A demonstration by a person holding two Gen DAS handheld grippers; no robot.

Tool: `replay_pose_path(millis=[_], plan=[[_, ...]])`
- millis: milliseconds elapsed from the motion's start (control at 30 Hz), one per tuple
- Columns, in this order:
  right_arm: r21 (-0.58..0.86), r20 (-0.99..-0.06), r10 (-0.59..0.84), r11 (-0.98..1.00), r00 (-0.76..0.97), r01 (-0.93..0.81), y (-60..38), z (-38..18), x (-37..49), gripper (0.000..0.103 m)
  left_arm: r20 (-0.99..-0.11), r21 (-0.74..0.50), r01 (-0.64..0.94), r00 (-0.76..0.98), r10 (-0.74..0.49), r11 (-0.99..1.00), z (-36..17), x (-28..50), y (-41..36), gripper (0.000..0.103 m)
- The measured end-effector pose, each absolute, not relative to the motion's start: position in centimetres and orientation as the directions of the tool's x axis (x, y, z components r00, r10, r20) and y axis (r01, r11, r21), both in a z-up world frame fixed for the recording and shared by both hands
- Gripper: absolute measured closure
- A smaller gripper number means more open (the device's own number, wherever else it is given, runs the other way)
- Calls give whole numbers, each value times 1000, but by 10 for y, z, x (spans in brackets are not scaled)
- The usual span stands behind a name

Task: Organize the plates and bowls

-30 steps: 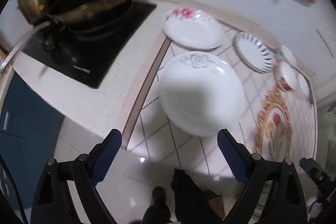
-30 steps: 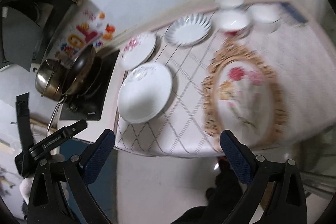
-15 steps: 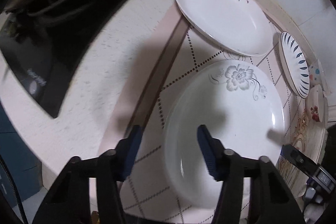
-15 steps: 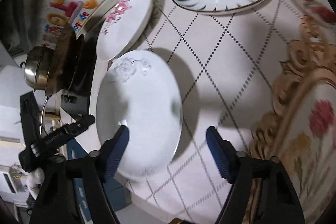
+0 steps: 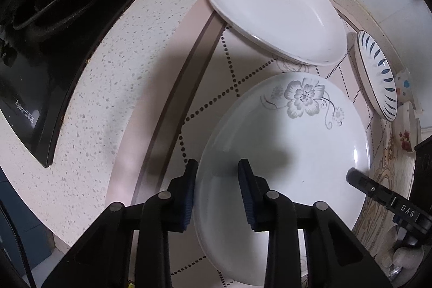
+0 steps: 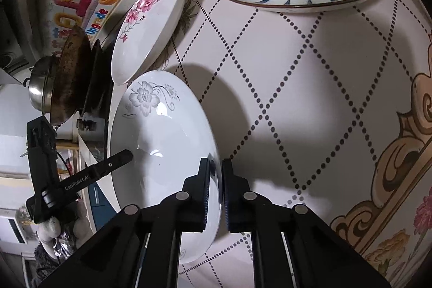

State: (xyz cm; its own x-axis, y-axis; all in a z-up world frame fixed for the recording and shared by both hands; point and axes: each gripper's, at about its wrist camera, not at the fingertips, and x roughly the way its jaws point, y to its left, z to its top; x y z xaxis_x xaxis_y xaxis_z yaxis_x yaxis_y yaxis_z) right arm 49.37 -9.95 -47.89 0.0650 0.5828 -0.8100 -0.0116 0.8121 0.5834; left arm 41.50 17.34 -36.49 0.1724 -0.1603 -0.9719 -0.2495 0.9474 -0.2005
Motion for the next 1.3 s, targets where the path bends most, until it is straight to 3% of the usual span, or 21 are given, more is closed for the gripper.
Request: replay_pose_path(millis=[667,900,1300], plan=[[549,-825,528,833,202,69,-237,-432,452,93,-941,-271,-48,224,-254,961,-334,413,49,76],[504,-850,466,855,245,123,-288,-441,432,92,-945,-242,47,216,-246,969,-356,418,3,76],[499,-851,453,856,265,139,-314,-454,419,92,-959,-183,72,207,-194,981,-368,420,-26,76]])
